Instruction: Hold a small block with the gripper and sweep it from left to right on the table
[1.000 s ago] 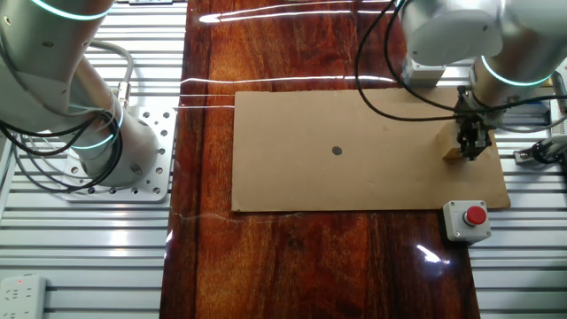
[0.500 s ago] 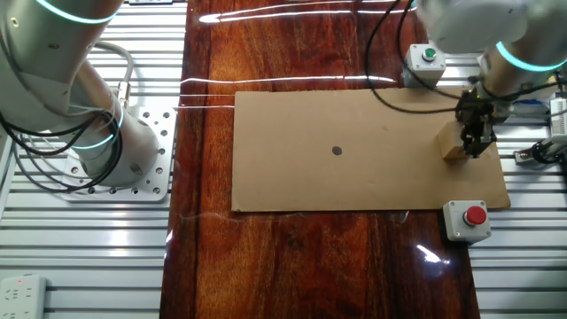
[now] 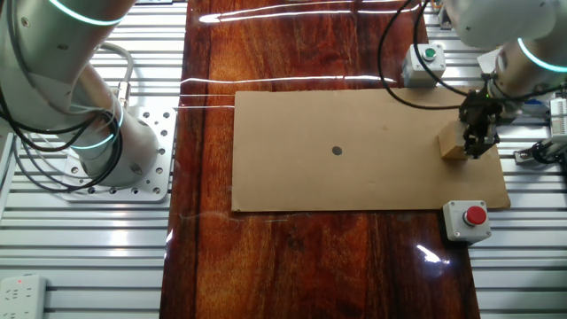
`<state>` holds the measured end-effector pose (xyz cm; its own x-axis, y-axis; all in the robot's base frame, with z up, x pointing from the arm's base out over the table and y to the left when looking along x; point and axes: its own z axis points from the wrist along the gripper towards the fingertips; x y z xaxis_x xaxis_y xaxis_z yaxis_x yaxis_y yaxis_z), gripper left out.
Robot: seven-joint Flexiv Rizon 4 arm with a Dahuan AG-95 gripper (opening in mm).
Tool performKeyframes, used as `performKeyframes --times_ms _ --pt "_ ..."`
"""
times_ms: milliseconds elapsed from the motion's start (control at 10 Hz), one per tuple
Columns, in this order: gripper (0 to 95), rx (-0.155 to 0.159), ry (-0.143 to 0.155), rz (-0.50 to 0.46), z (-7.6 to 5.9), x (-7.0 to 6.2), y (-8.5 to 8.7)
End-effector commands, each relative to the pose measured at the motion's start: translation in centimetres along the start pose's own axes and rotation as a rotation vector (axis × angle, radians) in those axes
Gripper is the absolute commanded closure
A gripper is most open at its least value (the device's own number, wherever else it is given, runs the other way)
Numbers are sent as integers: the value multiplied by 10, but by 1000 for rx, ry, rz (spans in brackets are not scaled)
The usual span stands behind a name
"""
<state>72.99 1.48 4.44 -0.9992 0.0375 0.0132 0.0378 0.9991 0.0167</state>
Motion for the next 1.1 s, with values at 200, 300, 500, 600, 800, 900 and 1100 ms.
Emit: performKeyframes --times_ms 200,300,500,600,800,900,1100 --pt "950 41 1 -19 0 1 1" --pt "950 52 -2 -26 -1 1 1" --pt "950 46 0 -24 -10 0 1" --pt "950 46 1 -24 -10 0 1" --pt "950 41 -2 -22 -10 0 1" --pt "950 41 -3 -22 -10 0 1" --pt "950 40 -6 -23 -8 0 1"
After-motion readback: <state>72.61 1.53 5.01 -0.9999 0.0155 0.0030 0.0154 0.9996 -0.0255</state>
